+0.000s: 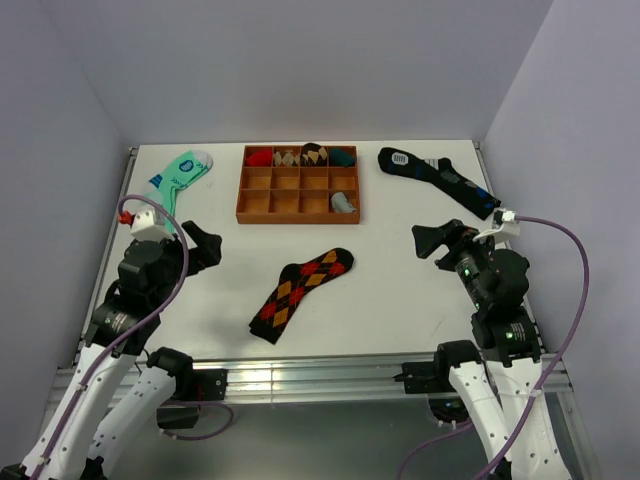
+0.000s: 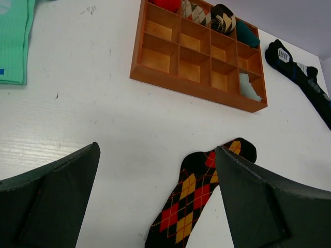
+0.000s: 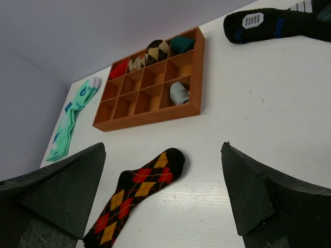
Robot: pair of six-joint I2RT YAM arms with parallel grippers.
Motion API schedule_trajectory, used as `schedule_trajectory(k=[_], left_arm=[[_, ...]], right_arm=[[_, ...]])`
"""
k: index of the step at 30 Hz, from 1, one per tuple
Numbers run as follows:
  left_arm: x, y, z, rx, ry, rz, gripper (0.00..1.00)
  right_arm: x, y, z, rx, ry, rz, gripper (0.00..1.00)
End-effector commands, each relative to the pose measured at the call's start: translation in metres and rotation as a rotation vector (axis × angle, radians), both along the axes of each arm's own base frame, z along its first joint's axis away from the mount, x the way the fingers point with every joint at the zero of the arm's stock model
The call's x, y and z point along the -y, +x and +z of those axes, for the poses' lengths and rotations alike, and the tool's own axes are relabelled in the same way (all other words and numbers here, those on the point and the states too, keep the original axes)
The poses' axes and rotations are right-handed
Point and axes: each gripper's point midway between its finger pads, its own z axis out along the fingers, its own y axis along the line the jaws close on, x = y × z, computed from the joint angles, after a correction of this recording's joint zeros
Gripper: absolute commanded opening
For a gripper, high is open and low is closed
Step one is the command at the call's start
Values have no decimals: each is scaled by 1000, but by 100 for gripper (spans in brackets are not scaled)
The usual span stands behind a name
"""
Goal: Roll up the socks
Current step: Fold the sock at the center of the board.
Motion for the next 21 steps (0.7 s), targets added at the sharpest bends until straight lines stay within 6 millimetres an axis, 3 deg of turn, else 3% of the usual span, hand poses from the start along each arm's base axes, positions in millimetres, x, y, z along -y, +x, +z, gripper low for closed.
schedule_trajectory(k=[1,11,13,16,18,19,20,21], left_arm=[[5,0,9,22,-6,-29,100],[8,-2,11,29,-7,-48,99],[7,-2,11,33,-7,-49,99],[9,-3,13,43,-9,-61,99],[8,-3,13,43,-9,-56,100],[7,-3,14,48,-10,-53,100],[7,-4,14,48,-10,-51,100],[6,-4,15,50,-11,-48,100]], right_arm=[[5,-2,4,16,-30,-17,100],[6,-1,1,8,-71,-5,100],[-4,0,6,25,-59,46,100],[-21,14,0,4,-4,117,97],[-41,29,-17,-69,-8,136,95],[-31,41,-21,-73,-62,11,95],[-78,27,-25,-78,-99,139,95],[-101,31,-37,-119,-149,169,95]])
